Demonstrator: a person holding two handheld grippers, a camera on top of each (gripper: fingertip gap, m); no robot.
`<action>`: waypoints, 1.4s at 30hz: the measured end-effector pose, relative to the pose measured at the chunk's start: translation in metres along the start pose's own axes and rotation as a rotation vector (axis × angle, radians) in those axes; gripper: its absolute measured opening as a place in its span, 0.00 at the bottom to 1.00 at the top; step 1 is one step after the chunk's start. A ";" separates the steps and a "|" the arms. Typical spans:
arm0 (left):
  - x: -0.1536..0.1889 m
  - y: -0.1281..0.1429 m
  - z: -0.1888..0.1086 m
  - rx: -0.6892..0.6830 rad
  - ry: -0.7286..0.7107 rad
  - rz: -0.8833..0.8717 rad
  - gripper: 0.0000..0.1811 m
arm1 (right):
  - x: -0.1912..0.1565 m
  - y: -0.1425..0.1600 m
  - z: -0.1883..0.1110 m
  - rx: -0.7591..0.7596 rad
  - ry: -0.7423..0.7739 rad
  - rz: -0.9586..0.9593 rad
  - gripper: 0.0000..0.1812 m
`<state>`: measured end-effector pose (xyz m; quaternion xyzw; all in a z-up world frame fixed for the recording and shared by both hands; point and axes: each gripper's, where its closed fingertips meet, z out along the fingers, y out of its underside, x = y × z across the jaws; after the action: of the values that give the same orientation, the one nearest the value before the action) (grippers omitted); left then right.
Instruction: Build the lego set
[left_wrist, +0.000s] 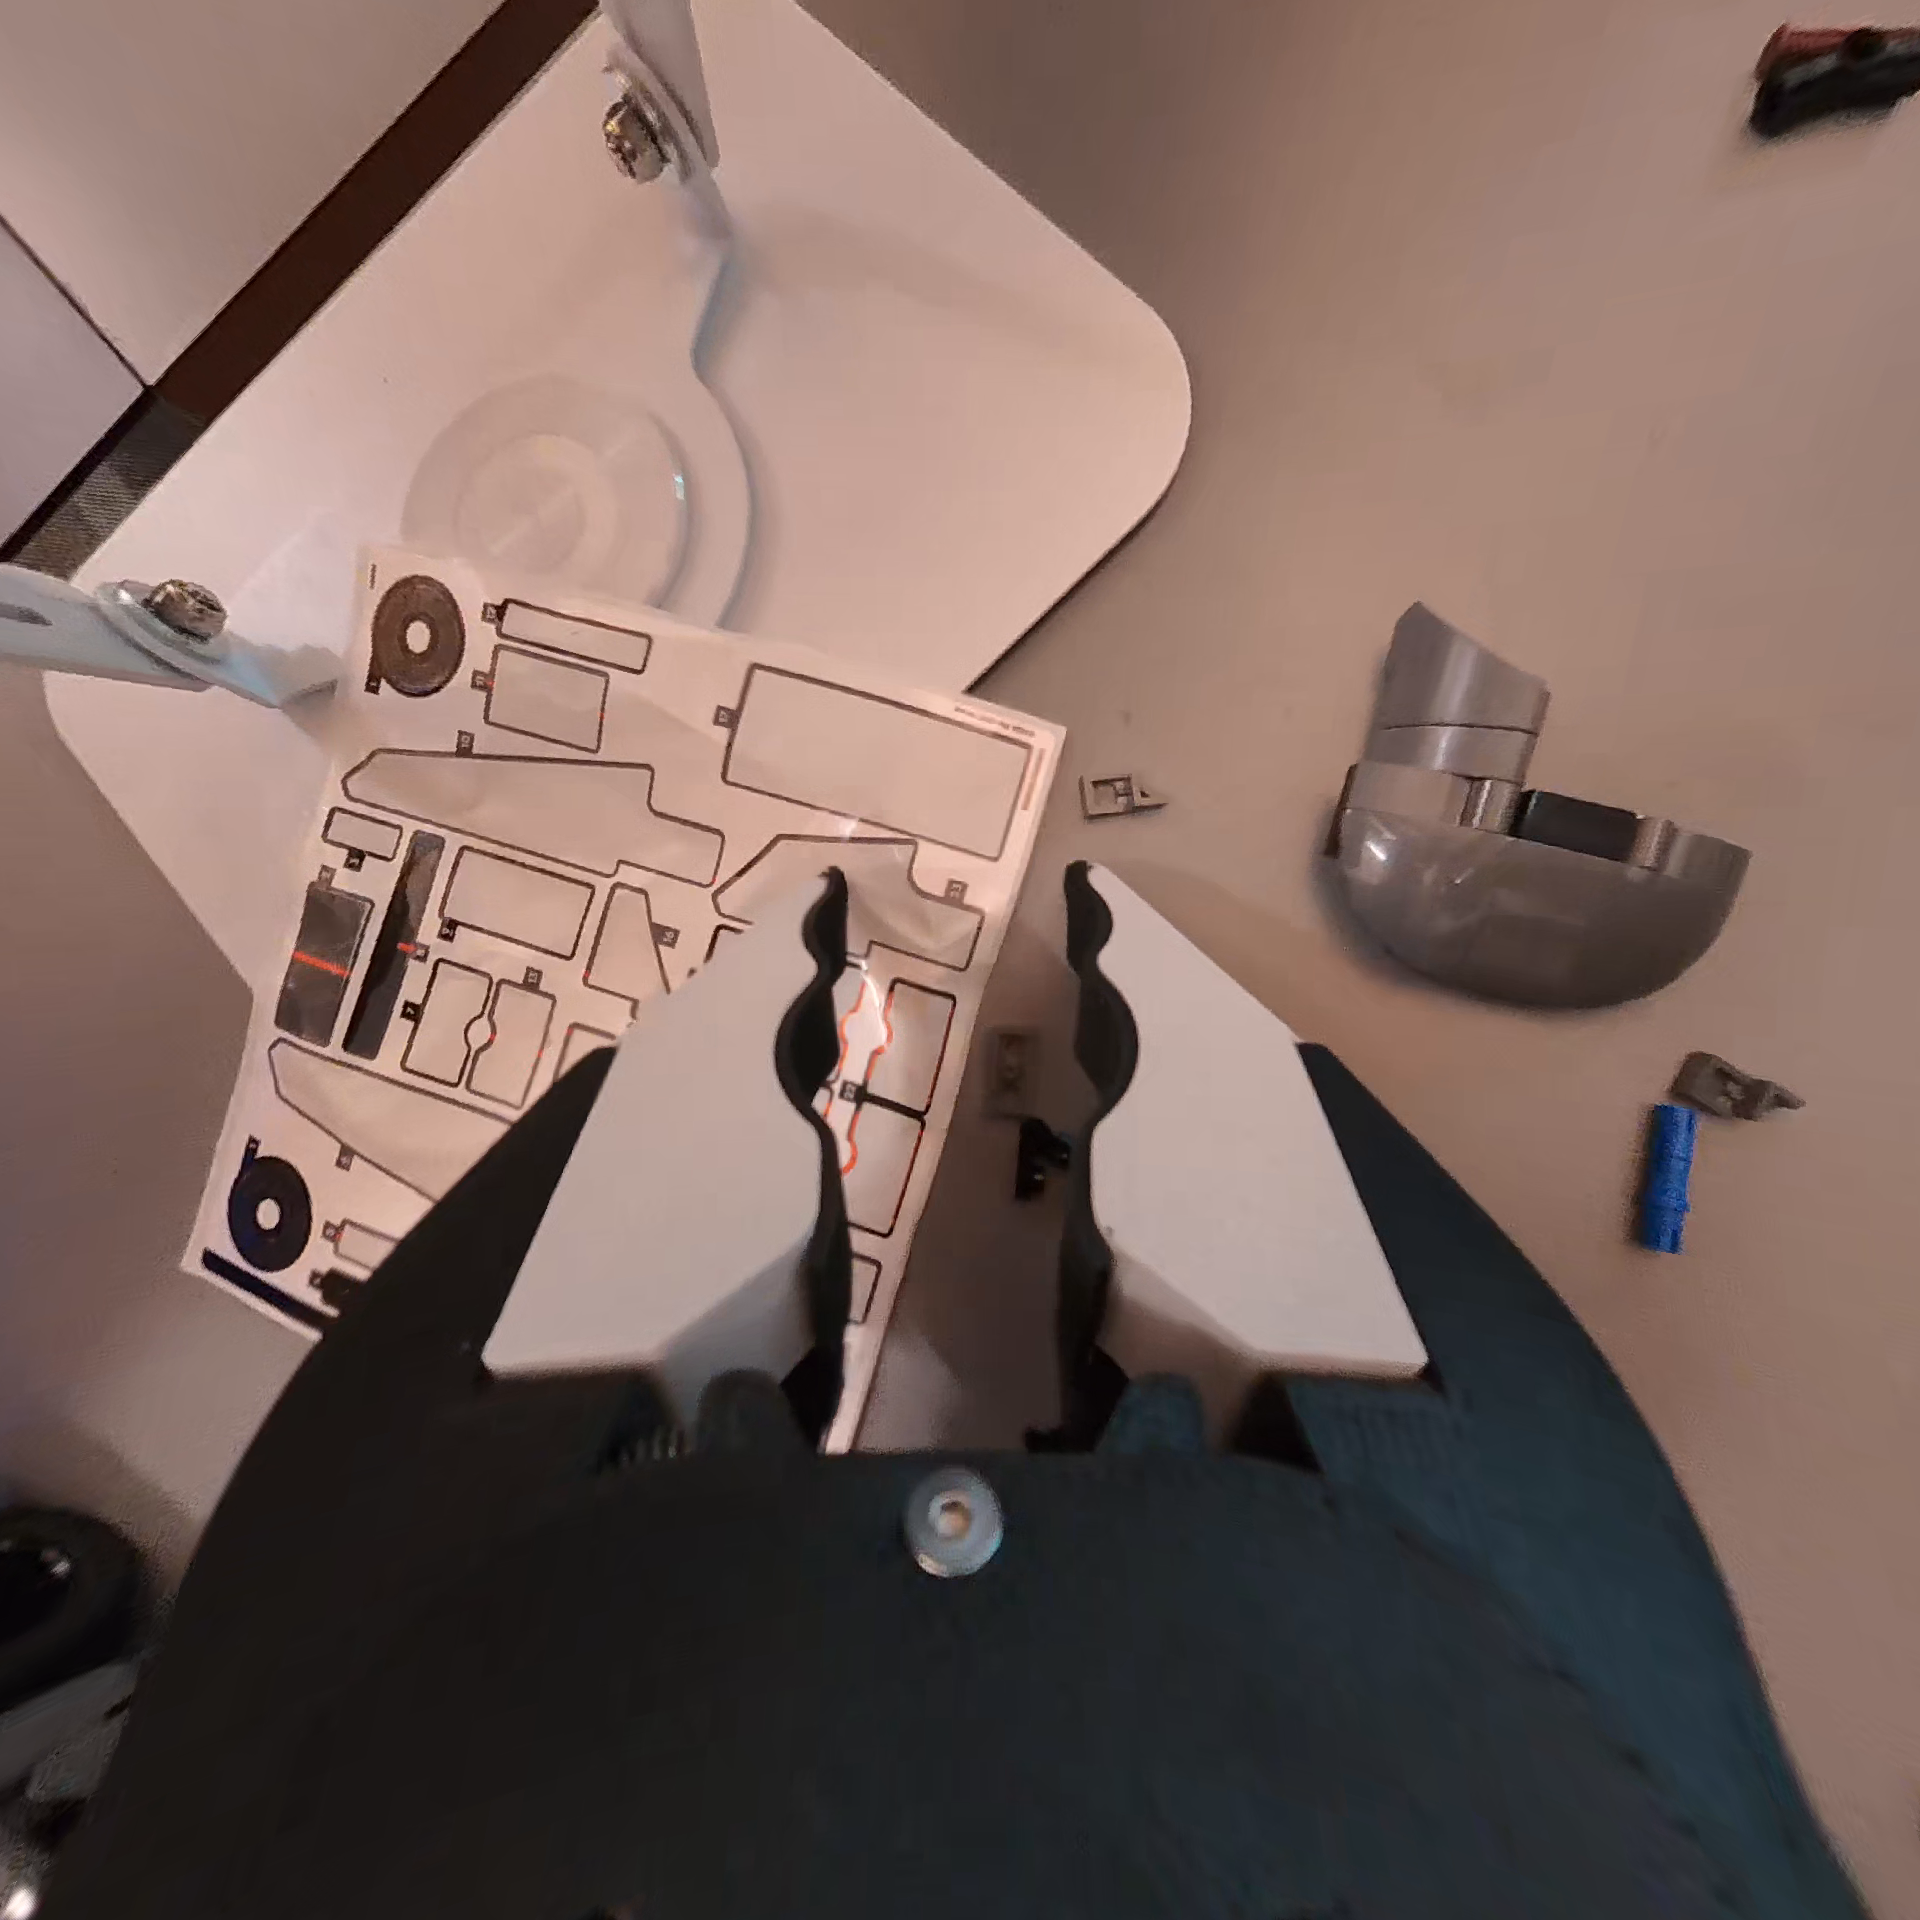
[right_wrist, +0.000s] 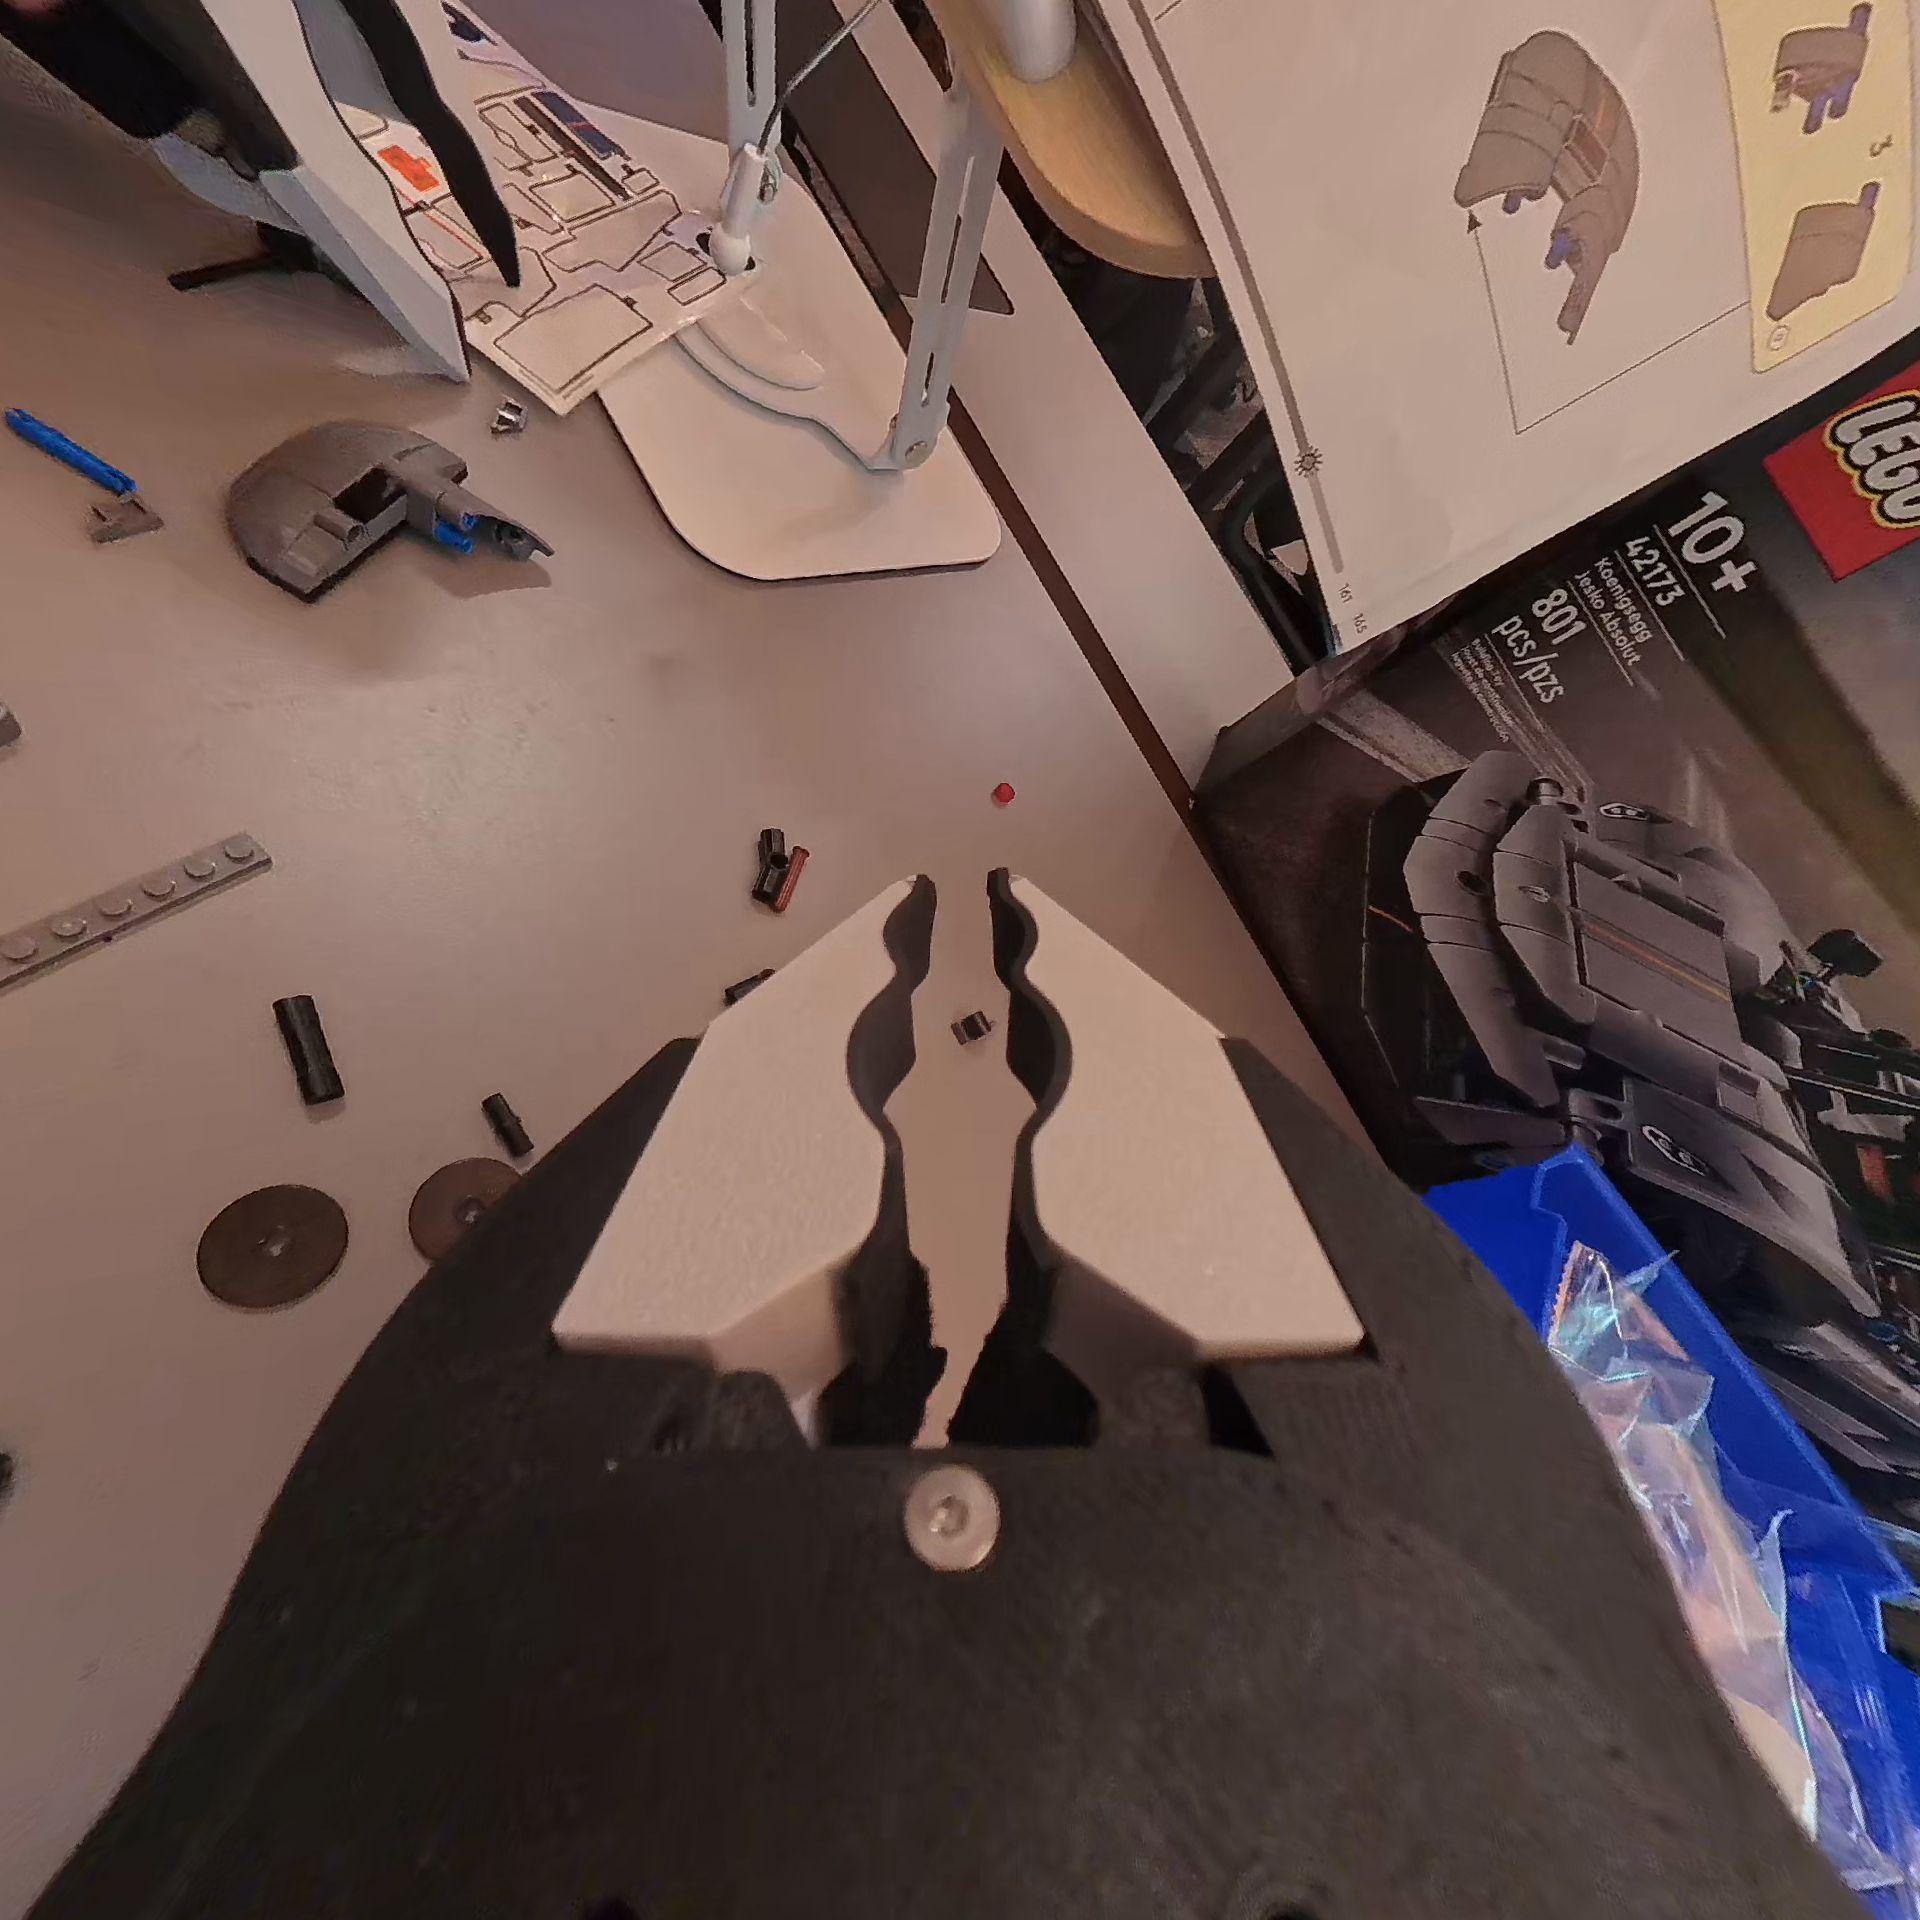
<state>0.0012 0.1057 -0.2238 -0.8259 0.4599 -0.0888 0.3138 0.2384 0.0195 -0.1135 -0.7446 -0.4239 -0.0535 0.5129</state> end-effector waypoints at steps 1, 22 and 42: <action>0.001 0.000 0.001 0.008 0.012 -0.006 0.19 | 0.000 0.000 0.000 0.001 0.001 0.002 0.06; -0.001 -0.014 -0.012 0.075 -0.025 0.025 0.00 | 0.000 0.003 0.000 -0.002 -0.003 0.006 0.06; 0.002 -0.001 0.005 0.024 0.038 -0.062 0.04 | -0.001 0.004 0.002 -0.007 -0.009 0.006 0.06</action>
<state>0.0053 0.1067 -0.2269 -0.8341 0.4388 -0.1199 0.3121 0.2398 0.0198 -0.1181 -0.7477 -0.4239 -0.0502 0.5087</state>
